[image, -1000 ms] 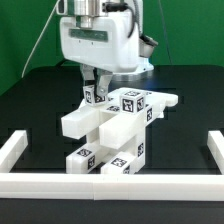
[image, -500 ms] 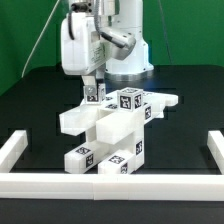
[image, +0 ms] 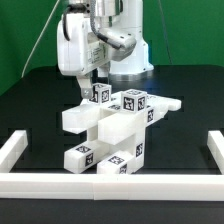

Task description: Assemble chair

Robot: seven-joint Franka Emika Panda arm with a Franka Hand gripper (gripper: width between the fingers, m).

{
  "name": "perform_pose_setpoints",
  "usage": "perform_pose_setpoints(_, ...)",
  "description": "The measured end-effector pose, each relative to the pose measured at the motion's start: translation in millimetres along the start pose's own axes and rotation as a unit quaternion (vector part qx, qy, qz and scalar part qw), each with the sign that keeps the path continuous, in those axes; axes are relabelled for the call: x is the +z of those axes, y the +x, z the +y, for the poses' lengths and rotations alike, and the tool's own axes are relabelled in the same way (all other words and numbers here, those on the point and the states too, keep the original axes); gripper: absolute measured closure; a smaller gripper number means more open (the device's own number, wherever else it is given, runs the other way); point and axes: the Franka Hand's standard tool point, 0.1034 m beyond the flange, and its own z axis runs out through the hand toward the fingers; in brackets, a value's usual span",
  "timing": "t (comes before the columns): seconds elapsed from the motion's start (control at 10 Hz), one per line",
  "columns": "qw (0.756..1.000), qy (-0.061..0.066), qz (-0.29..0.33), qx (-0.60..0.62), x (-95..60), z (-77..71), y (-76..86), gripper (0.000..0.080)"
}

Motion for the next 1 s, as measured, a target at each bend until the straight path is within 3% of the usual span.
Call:
perform_pose_setpoints(0.2,0.995,0.0,-0.001,-0.1,0.7,0.4,-3.0,0.0152)
perform_pose_setpoints(0.5,0.953,-0.004,0.001,-0.302,7.0,7.5,-4.3,0.0151)
perform_pose_setpoints(0.8,0.917,-0.002,0.004,-0.399,7.4,7.8,-2.2,0.0151)
perform_pose_setpoints(1.0,0.865,-0.005,0.006,-0.502,1.2,-2.6,-2.4,0.0151)
